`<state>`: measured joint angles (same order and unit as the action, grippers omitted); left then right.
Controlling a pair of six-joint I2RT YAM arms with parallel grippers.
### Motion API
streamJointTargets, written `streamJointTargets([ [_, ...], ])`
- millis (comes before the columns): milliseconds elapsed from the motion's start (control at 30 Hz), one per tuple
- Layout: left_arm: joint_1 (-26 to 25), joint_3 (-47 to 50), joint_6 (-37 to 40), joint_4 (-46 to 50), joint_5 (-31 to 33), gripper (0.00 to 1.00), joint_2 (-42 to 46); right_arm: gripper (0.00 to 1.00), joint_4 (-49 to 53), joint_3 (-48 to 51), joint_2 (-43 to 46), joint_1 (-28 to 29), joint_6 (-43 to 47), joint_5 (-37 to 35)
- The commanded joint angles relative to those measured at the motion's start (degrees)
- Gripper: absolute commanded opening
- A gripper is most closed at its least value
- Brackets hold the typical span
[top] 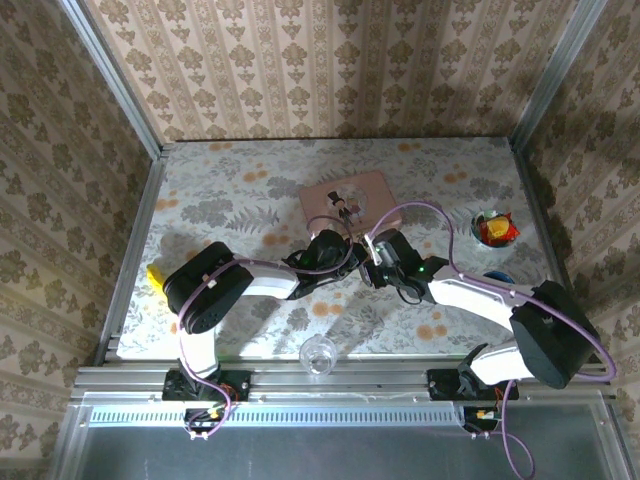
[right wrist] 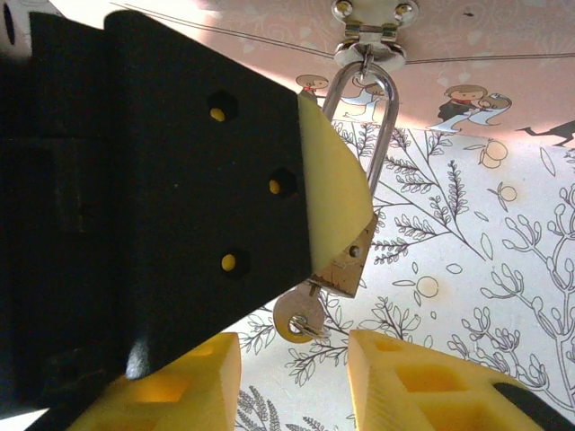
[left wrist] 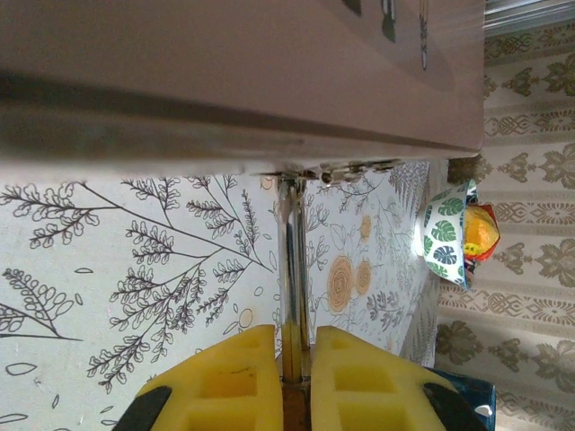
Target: Unlock the padlock with the key
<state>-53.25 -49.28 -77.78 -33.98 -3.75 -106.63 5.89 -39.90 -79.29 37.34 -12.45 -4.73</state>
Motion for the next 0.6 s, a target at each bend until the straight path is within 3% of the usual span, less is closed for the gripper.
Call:
streamJointTargets([
  [0,-0.4,-0.4,-2.8,2.6,-2.9,0.00,-0.7,0.36,-2.7,-1.7,-2.1,1.2,1.9,-3.8],
  [567,-0.4,-1.4,-4.7,3.3,-5.8,0.00,-1.3,0.35,-8.2,-3.2,-9.3,4.8,8.3,-13.5],
])
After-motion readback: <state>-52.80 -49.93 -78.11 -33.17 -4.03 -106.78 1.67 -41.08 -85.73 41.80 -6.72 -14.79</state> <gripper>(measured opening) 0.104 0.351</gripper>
